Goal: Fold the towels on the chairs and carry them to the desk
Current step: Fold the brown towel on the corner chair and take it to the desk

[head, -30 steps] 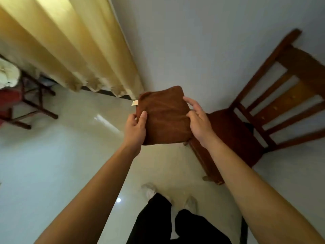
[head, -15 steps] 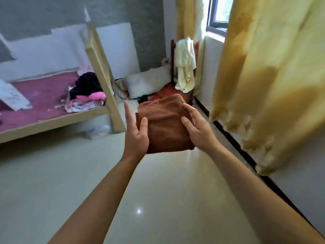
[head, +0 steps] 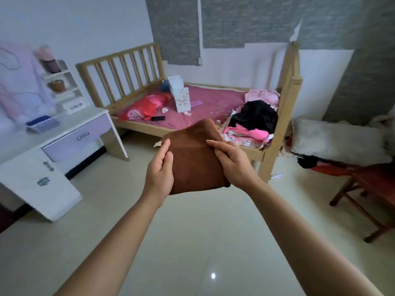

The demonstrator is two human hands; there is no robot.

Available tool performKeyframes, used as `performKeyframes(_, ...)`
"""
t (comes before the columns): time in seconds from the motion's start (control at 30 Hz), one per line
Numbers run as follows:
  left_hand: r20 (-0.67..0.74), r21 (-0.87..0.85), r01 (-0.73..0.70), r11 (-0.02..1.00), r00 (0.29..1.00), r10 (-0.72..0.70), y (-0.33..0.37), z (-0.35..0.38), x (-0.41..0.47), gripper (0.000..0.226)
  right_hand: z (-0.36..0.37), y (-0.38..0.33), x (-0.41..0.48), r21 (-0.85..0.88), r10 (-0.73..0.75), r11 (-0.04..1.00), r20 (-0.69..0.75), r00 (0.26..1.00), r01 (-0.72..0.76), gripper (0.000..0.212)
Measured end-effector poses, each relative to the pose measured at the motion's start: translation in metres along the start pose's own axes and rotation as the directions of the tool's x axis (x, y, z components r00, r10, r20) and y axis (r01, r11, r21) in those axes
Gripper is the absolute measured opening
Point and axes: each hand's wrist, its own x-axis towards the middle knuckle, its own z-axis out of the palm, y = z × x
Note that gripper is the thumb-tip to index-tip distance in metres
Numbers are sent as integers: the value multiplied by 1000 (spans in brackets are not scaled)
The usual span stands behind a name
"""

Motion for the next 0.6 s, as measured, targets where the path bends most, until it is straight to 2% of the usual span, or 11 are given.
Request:
performKeyframes(0.13, -104, 91, 19, 996, 995, -9, -32, -17, 85, 44, 41, 27, 113, 0, -99, 995, 141, 985, 100, 32)
performKeyframes(0.27, -250, 104, 101, 989, 966, -72, -42, -44, 165, 47, 87, 30, 235, 18, -193, 980, 324, 926, 198, 32)
performKeyframes(0.43, -396, 5, 167, 986, 906, -152, -63, -104, 240, 51, 170, 14, 344, 135, -265, 964, 486, 833, 228, 31)
performKeyframes(0.6, -496, -177, 195, 965, 829, -259, -118, -167, 301, 62, 269, 10, 423, 208, -319, 948, 568, 759, 243, 30)
